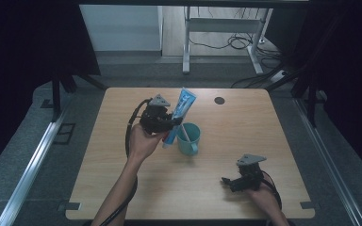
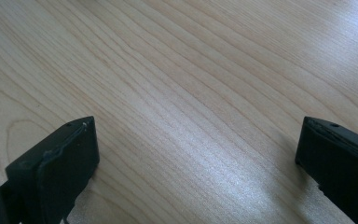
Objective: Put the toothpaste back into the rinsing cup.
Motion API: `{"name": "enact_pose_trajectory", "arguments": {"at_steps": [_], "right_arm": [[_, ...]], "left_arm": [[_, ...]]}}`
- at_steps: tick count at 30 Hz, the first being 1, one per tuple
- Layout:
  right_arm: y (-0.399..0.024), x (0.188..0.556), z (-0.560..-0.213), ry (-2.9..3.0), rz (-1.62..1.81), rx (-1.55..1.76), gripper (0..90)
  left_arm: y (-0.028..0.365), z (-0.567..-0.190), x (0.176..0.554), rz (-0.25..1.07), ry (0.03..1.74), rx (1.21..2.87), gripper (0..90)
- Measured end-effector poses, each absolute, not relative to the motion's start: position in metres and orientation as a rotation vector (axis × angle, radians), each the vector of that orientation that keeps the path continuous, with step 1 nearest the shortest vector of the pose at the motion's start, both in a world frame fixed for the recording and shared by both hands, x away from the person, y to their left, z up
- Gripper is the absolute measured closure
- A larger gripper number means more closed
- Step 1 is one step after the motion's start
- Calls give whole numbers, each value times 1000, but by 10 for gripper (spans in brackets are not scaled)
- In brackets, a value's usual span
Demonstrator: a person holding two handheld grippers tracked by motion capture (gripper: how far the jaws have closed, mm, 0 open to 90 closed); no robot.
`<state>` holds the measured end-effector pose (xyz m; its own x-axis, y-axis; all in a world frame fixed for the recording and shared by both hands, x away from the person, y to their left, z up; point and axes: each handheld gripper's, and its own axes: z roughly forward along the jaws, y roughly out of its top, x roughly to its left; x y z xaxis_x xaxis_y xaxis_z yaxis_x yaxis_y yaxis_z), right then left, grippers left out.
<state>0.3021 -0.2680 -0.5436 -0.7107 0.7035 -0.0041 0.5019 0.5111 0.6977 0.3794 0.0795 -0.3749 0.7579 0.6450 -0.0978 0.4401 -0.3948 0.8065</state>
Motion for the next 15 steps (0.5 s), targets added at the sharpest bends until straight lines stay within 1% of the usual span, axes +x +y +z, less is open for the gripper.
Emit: {"name": "enact_pose_trajectory", "arguments": {"at_steps": [15], "right_arm": [[-268,302,-544,2470,1001,1012,0]], "left_arm": [[59,-370,391,335,798,2014,732]]}}
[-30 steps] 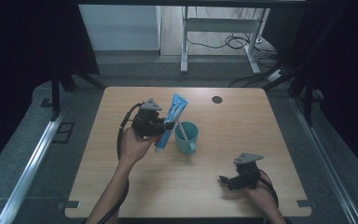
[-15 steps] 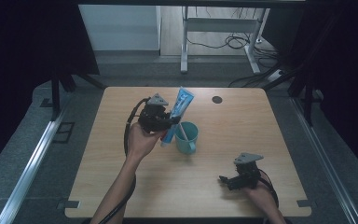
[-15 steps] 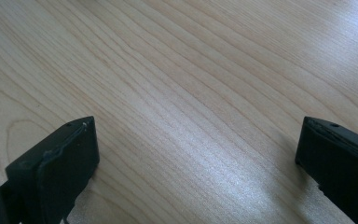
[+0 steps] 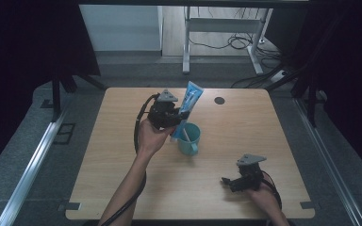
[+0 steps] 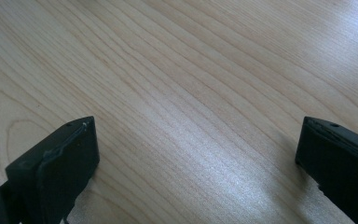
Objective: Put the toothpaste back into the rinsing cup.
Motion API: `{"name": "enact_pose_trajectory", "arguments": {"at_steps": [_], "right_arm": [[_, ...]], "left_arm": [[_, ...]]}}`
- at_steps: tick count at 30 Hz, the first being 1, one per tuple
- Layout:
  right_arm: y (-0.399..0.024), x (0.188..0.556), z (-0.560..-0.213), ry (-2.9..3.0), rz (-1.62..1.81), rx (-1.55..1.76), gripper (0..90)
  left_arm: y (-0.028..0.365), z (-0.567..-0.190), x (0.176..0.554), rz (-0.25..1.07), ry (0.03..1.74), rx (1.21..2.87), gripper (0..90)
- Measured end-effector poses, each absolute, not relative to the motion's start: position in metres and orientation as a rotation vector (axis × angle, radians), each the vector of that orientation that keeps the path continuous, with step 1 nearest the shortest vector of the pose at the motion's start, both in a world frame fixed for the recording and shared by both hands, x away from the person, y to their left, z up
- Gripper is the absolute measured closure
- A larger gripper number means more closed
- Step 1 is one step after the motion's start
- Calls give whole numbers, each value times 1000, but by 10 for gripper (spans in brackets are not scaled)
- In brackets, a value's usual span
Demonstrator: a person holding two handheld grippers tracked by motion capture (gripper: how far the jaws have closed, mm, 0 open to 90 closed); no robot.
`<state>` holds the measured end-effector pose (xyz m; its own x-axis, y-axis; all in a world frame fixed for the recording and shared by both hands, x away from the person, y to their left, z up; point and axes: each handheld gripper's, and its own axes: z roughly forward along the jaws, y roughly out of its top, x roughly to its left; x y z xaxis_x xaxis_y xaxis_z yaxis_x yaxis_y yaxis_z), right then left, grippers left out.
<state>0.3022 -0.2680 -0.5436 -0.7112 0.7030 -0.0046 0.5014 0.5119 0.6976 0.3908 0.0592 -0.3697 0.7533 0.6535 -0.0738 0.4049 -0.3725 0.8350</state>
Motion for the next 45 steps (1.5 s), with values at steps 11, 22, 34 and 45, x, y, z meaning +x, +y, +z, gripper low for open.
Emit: {"name": "enact_pose_trajectory", "arguments": {"at_steps": [11,22,34,45], "right_arm": [[-268,302,-544,2470,1001,1011,0],[-268,302,-544,2470,1001,1011,0],[-268,302,-544,2470,1001,1011,0],[-268,302,-544,2470,1002,1011,0]], "left_arm": [[47,-367,398,346,786,1990,732],[37,-371,404,364,778,1964,732],[28,-385,408,370,772,1954,732],[26,-398,407,378,778,1952,731]]}}
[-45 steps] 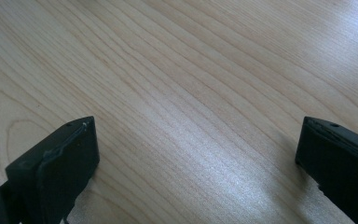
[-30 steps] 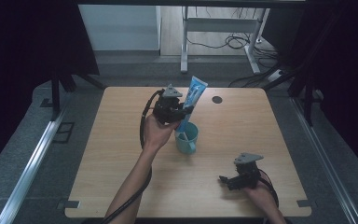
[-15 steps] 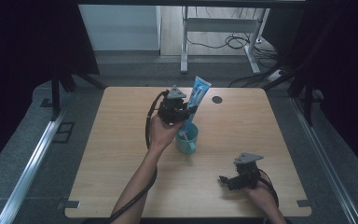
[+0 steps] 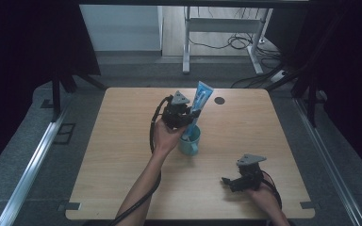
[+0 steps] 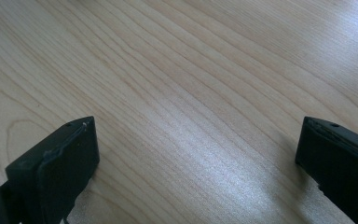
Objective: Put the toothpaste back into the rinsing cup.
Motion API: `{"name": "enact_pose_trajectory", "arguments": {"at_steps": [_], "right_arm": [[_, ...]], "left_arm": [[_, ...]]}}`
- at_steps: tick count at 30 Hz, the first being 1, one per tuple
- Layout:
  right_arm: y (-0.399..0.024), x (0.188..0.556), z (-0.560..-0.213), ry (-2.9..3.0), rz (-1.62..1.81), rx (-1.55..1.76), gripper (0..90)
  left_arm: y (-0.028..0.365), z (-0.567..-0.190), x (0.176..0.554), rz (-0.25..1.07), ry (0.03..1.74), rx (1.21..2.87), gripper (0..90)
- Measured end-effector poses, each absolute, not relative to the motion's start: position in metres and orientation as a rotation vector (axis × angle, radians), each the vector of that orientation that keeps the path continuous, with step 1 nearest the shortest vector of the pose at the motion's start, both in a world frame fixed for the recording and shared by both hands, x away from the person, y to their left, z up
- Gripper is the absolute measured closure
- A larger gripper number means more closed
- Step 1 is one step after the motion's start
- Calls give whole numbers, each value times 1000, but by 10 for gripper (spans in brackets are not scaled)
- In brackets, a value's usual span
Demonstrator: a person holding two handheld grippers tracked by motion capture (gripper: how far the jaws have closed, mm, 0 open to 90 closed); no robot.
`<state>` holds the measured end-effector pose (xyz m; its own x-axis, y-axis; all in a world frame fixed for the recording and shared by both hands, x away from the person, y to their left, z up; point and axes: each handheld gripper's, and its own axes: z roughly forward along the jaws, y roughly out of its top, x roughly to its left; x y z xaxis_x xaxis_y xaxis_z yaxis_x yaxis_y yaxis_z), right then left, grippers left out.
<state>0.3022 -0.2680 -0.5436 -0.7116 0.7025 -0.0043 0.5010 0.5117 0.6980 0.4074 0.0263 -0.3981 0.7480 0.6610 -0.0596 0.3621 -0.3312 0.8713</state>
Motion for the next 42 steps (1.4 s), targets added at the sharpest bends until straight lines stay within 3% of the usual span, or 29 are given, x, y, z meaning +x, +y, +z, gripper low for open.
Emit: {"name": "enact_pose_trajectory", "arguments": {"at_steps": [42], "right_arm": [[-268,302,-544,2469,1004,1012,0]], "left_arm": [[24,-445,403,356,835,1962,728]]}}
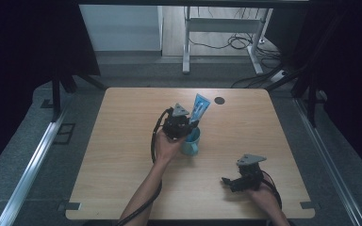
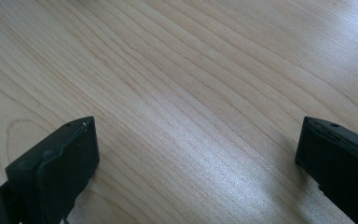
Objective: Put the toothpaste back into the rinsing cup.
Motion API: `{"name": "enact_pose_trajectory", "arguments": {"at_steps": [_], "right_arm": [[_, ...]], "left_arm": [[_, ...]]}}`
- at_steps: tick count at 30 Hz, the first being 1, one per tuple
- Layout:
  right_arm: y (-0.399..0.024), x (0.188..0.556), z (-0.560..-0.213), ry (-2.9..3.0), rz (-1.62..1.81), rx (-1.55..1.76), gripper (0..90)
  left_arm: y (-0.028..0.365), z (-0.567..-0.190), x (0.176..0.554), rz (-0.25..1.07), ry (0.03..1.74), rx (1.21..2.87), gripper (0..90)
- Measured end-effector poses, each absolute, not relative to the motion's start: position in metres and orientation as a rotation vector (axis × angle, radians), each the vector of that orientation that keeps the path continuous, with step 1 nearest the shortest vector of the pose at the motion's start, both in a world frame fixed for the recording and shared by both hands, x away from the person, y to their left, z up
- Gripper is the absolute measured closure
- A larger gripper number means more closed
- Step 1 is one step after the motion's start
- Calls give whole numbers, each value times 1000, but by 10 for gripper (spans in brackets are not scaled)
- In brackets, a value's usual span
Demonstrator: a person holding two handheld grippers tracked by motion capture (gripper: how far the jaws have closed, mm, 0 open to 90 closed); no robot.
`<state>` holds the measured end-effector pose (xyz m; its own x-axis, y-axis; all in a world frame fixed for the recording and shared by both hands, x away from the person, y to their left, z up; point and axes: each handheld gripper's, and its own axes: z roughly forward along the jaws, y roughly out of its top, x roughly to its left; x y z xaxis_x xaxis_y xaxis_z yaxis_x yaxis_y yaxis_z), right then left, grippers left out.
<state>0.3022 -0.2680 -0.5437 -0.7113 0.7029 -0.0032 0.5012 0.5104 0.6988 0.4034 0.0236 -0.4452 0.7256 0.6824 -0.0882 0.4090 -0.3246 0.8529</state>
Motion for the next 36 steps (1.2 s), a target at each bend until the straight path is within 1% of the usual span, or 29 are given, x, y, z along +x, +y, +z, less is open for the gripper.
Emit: {"name": "enact_pose_trajectory", "arguments": {"at_steps": [10,28,36], "right_arm": [[-268,302,-544,2469,1004,1015,0],[-268,302,-544,2469,1003,1014,0],[-268,302,-544,2469,1004,1014,0]], "left_arm": [[20,-453,403,349,851,1969,726],[25,-462,402,326,873,1952,712],[25,-465,400,340,870,1992,706]]}}
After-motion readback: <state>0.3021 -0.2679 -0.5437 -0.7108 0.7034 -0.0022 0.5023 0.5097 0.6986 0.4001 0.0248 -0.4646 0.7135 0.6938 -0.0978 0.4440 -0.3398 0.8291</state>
